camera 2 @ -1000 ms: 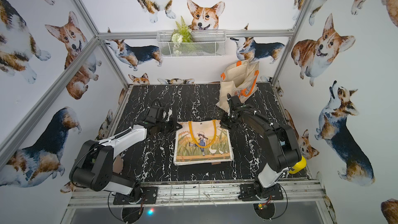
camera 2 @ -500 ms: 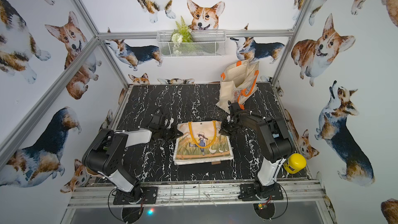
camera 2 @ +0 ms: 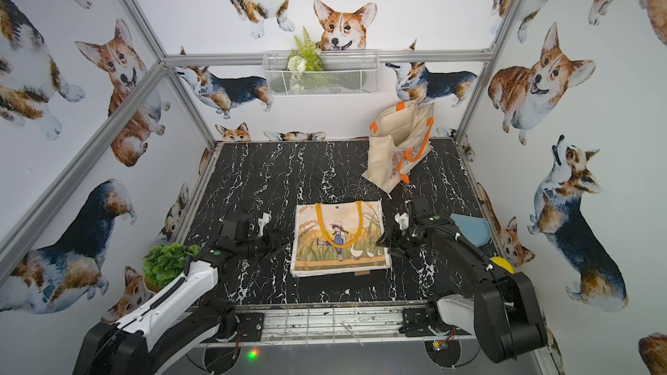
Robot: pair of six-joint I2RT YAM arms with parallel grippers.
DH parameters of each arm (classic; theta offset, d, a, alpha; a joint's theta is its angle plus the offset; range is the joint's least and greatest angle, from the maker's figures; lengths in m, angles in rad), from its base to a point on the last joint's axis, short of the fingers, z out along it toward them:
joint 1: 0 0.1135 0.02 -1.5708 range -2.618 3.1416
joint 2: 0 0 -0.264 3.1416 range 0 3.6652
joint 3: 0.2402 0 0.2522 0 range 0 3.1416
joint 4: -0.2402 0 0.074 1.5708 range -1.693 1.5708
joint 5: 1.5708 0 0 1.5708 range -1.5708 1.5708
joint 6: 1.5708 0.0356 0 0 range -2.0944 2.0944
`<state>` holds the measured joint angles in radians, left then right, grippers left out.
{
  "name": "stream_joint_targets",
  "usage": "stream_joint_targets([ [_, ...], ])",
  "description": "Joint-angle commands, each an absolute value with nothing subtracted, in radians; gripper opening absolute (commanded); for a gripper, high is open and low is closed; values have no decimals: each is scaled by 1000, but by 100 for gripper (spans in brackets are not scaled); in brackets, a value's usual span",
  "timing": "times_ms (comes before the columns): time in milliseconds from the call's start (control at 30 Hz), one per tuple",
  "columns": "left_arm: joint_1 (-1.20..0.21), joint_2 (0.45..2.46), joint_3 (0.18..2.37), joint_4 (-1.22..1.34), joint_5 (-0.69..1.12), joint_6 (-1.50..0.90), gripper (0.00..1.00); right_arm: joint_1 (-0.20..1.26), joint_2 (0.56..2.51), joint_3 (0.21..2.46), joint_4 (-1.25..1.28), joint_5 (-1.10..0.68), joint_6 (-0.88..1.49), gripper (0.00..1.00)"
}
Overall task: Put away the canvas bag
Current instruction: Adjust the canvas bag.
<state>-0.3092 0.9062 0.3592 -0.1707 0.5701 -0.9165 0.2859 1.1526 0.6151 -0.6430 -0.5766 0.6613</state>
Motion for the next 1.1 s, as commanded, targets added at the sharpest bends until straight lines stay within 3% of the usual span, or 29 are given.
stream_joint_targets([
  [0,-315,726,298,-269,552,-1002,66,284,1018,509,-670,-536,695,59],
  [67,-315,625,270,-322,515,-1019,72,284,953,457,-672,-515,706,68],
  [300,-318,518,158,-291,529,-1111,75,280,940,429,-647,-463,773,66],
  [600,-326,778,193,-198,541,-1076,75,279,1208,429,-457,-508,799,64],
  [867,-381,967,230,-80,549,-1075,75,279,1232,380,-364,-534,846,53],
  [1067,-436,1018,237,-16,527,-1097,68,279,1221,376,-359,-532,856,37],
])
